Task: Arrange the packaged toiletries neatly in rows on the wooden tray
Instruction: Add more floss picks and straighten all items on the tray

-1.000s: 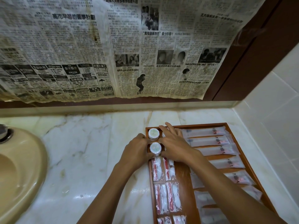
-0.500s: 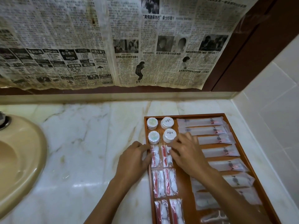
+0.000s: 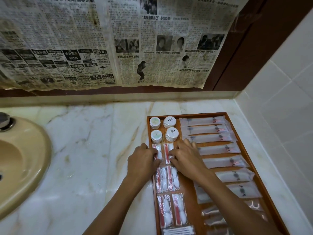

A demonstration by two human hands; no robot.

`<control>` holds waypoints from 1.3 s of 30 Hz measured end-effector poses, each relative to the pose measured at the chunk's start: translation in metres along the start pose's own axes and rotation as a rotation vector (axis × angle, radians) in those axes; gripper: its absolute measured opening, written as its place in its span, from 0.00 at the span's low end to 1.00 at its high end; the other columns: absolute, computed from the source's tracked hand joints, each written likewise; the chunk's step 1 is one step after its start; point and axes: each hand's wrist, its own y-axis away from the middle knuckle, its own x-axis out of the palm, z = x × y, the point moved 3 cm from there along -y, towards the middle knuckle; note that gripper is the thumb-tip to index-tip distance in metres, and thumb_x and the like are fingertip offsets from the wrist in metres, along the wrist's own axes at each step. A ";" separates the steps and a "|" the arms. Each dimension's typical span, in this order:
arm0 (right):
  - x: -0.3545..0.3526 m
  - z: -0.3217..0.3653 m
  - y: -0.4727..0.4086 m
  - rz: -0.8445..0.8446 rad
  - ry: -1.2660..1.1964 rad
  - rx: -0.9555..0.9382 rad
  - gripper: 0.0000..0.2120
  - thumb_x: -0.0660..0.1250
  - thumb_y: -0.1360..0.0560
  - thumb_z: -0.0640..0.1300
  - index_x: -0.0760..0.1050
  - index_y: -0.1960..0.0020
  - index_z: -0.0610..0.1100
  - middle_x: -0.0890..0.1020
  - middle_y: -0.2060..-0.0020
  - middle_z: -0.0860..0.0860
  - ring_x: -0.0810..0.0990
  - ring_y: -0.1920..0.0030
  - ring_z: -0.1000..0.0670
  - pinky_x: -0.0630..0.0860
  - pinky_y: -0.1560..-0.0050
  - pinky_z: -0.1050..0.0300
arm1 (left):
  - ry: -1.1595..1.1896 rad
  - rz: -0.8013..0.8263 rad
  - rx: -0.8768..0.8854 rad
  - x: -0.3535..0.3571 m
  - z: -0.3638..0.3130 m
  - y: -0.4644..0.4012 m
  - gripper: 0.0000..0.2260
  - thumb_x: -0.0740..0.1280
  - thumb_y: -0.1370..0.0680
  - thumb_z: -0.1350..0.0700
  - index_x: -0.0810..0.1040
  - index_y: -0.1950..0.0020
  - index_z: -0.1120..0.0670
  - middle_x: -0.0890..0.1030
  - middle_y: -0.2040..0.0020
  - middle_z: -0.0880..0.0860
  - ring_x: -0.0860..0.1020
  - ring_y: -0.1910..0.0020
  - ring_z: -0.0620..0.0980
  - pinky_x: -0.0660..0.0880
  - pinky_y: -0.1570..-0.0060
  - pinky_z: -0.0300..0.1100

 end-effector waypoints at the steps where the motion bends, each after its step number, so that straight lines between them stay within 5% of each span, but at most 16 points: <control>1: 0.001 0.000 0.000 0.004 -0.003 0.005 0.11 0.64 0.24 0.51 0.81 0.45 0.53 0.76 0.47 0.51 0.65 0.44 0.50 0.58 0.46 0.50 | 0.003 0.001 -0.002 0.000 0.000 0.000 0.12 0.66 0.25 0.43 0.81 0.46 0.46 0.76 0.52 0.50 0.74 0.54 0.47 0.57 0.70 0.37; 9: -0.007 0.001 0.021 -0.057 -0.061 0.007 0.10 0.62 0.21 0.46 0.79 0.44 0.51 0.78 0.48 0.54 0.71 0.46 0.50 0.61 0.48 0.51 | 0.154 0.020 0.037 0.002 0.008 0.018 0.16 0.64 0.23 0.42 0.76 0.38 0.45 0.79 0.49 0.49 0.77 0.54 0.47 0.73 0.60 0.40; 13: 0.005 0.009 0.050 0.053 -0.134 -0.046 0.10 0.59 0.21 0.52 0.78 0.45 0.55 0.77 0.48 0.58 0.71 0.44 0.54 0.57 0.49 0.53 | 0.152 0.038 0.071 0.012 0.007 0.049 0.18 0.64 0.23 0.41 0.74 0.34 0.42 0.78 0.45 0.46 0.75 0.50 0.44 0.66 0.61 0.33; 18: 0.010 0.016 0.058 0.061 -0.082 -0.052 0.13 0.61 0.22 0.53 0.76 0.39 0.55 0.76 0.42 0.56 0.67 0.42 0.52 0.56 0.49 0.52 | 0.008 0.048 0.052 0.017 -0.003 0.067 0.17 0.65 0.25 0.40 0.76 0.38 0.41 0.74 0.42 0.46 0.71 0.43 0.47 0.72 0.57 0.40; 24: 0.009 0.017 0.059 0.049 -0.068 -0.037 0.13 0.64 0.24 0.50 0.77 0.41 0.55 0.77 0.44 0.55 0.67 0.44 0.51 0.52 0.53 0.53 | -0.054 0.045 0.040 0.015 -0.008 0.070 0.17 0.65 0.25 0.41 0.77 0.38 0.43 0.74 0.41 0.48 0.72 0.43 0.48 0.71 0.58 0.39; 39: 0.003 0.018 0.059 0.039 -0.097 -0.012 0.12 0.64 0.23 0.46 0.77 0.41 0.54 0.77 0.42 0.53 0.69 0.43 0.50 0.61 0.46 0.50 | -0.017 0.035 0.050 0.015 -0.006 0.068 0.18 0.65 0.25 0.40 0.77 0.38 0.45 0.77 0.44 0.48 0.74 0.47 0.47 0.73 0.59 0.38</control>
